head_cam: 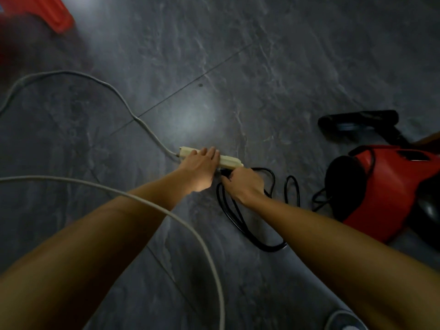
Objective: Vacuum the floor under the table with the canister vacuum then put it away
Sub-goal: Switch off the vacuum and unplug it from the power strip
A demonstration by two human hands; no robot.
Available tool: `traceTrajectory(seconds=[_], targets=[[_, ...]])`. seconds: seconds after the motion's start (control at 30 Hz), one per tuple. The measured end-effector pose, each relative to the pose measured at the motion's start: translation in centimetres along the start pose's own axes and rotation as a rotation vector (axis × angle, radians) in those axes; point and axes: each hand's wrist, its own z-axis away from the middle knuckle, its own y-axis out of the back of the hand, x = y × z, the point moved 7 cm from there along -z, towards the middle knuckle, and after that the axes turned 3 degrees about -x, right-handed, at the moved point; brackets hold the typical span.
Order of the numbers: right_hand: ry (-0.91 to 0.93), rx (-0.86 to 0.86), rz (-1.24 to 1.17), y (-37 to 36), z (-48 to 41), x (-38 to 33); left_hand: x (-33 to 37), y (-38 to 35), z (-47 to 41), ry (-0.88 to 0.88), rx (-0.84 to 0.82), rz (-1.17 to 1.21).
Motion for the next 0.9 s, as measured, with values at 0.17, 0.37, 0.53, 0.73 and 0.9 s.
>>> traceTrajectory(seconds=[0.17, 0.37, 0.53, 0.73, 0.9], targets=[[-0.092, 0.027, -0.127, -0.4, -0.4, 0.1, -0.1, 0.0, 0.1, -0.010, 0.046, -0.098], [-0.041, 0.085, -0.107, 2.8, -1.6, 0.4, 0.0, 1.6, -0.4, -0.019, 0.160, -0.094], [-0.041, 0.038, -0.219, 3.1, -3.5, 0.5, 0.3, 0.9, -0.9, 0.000, 0.158, -0.102], [-0.048, 0.000, -0.253, 2.7, -5.2, 0.3, 0.0, 0.1, -2.3, 0.067, 0.090, -0.061], [-0.024, 0.033, -0.177, 3.0, -5.8, -0.1, 0.0, -0.3, -3.6, 0.106, 0.084, -0.078]])
